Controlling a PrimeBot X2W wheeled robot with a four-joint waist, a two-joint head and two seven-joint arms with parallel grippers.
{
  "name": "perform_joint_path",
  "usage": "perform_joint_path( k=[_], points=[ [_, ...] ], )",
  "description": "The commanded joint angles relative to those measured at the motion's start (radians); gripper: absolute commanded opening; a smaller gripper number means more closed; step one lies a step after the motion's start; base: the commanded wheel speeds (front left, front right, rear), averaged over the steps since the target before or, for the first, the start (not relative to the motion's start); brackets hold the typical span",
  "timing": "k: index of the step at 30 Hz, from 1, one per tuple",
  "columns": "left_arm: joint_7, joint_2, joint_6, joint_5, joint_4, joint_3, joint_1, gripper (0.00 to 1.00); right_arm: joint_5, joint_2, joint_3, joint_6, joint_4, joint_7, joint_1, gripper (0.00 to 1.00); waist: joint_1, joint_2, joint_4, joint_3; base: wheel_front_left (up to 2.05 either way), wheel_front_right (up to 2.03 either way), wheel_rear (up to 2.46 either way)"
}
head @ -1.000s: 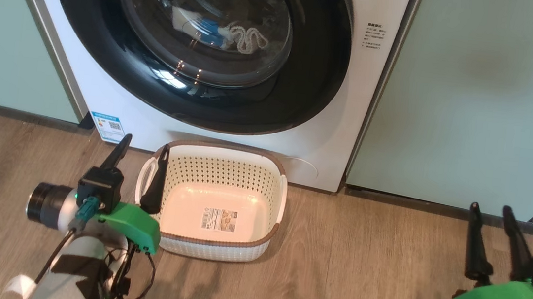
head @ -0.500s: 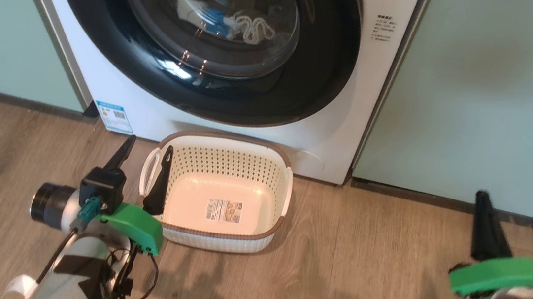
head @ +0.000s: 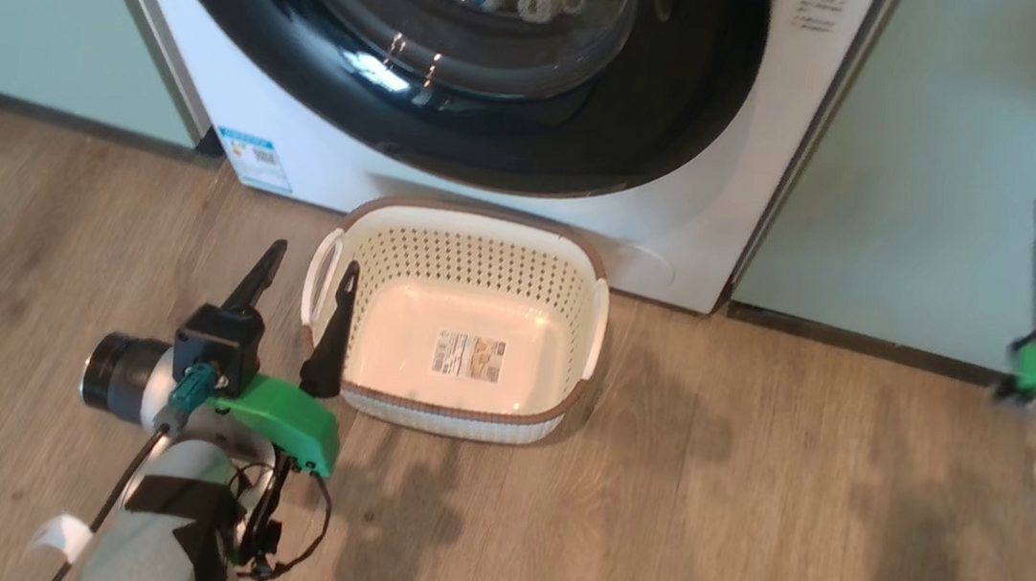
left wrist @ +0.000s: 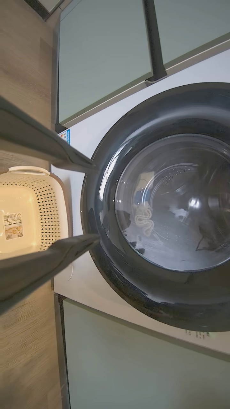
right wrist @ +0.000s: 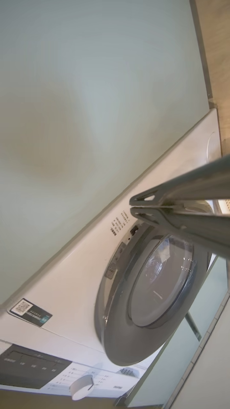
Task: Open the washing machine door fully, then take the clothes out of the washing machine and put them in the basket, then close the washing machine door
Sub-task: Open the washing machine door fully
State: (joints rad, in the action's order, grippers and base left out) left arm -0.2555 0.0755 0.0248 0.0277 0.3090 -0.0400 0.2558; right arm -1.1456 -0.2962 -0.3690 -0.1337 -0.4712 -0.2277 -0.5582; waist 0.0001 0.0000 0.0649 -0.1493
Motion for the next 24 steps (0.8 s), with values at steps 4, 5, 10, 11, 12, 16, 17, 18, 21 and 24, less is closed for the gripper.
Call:
perform_joint_path(
  k=[4,5,10,11,12,16,17,18,21,24],
  points=[
    [-0.006,0.003,0.000,0.002,-0.028,0.022,0.064,1.00,-0.146,-0.075,-0.034,0.003,0.027,0.056,-0.125,0.00,-0.0001,0.0000,0.031,-0.046,0.00,0.00,0.00],
    [-0.006,0.001,-0.001,0.004,-0.029,0.022,0.066,1.00,-0.176,-0.086,-0.036,0.003,0.025,0.073,-0.146,0.00,-0.0001,0.0000,0.037,-0.055,0.00,0.00,0.00],
    [-0.006,-0.009,-0.004,0.008,-0.035,0.016,0.086,1.00,-0.298,-0.127,-0.040,0.003,0.009,0.176,-0.246,0.00,-0.0001,0.0000,0.068,-0.106,0.00,0.00,0.00],
    [-0.006,-0.010,-0.005,0.008,-0.036,0.015,0.089,1.00,-0.316,-0.132,-0.042,0.003,0.006,0.198,-0.265,0.00,-0.0001,0.0000,0.073,-0.116,0.00,0.00,0.00],
    [-0.006,-0.011,-0.005,0.009,-0.036,0.014,0.092,1.00,-0.336,-0.135,-0.042,0.003,0.002,0.223,-0.284,0.00,-0.0001,0.0000,0.078,-0.126,0.00,0.00,0.00],
    [-0.006,-0.015,-0.005,0.009,-0.036,0.008,0.105,1.00,-0.392,-0.141,-0.042,0.003,-0.017,0.311,-0.358,0.00,-0.0001,0.0000,0.099,-0.160,0.00,0.00,0.00],
    [-0.006,-0.016,-0.005,0.010,-0.036,0.006,0.107,1.00,-0.400,-0.141,-0.043,0.003,-0.022,0.328,-0.376,0.00,-0.0001,0.0000,0.104,-0.167,0.00,0.00,0.00],
    [-0.006,-0.017,-0.005,0.010,-0.035,0.004,0.111,1.00,-0.408,-0.140,-0.043,0.003,-0.025,0.344,-0.394,0.00,-0.0001,0.0000,0.109,-0.174,0.00,0.00,0.00],
    [-0.006,-0.020,-0.007,0.012,-0.036,-0.004,0.119,1.00,-0.418,-0.138,-0.051,0.003,-0.036,0.390,-0.444,0.00,-0.0001,0.0000,0.123,-0.194,0.00,0.00,0.00],
    [-0.006,-0.022,-0.010,0.014,-0.036,-0.013,0.125,1.00,-0.429,-0.125,-0.057,0.003,-0.057,0.424,-0.490,0.00,-0.0001,0.0000,0.136,-0.209,0.00,0.00,0.00]
  ],
)
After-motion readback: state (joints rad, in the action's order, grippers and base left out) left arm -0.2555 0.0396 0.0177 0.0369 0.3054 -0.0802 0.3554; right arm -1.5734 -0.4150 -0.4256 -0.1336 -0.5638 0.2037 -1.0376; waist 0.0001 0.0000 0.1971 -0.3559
